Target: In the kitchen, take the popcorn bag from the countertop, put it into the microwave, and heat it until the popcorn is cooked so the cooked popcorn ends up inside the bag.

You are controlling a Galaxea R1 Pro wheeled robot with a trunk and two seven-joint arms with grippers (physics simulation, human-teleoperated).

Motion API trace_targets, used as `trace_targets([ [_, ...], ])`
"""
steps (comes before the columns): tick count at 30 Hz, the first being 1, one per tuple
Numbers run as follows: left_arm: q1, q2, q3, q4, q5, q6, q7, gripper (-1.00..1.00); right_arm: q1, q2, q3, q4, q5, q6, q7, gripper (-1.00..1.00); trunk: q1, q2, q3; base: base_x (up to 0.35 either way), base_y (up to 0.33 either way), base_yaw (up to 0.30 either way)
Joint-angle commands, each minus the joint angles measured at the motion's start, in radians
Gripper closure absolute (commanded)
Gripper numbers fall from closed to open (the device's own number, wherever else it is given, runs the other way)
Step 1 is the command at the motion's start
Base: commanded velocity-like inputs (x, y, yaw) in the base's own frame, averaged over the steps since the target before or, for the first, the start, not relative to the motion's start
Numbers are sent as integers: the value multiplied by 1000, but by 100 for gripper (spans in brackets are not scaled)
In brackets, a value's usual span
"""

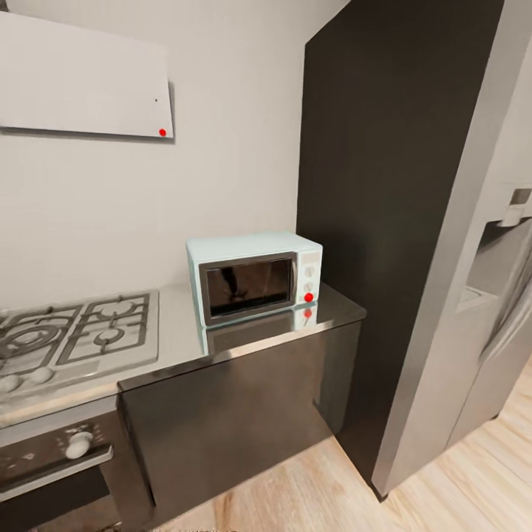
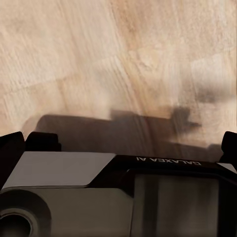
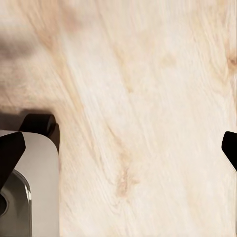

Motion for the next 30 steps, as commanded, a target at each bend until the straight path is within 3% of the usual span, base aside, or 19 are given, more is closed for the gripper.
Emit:
trace_targets([
  [1, -1, 0, -8, 1, 8, -3, 2, -100, -1, -1, -8, 1, 9, 2, 3, -100, 0, -1, -1, 0, 0, 274],
  [30, -1, 6, -7, 1, 9, -3, -1, -100, -1, -1, -9, 1, 10, 0, 4, -100, 0, -1, -15, 0, 0, 274],
])
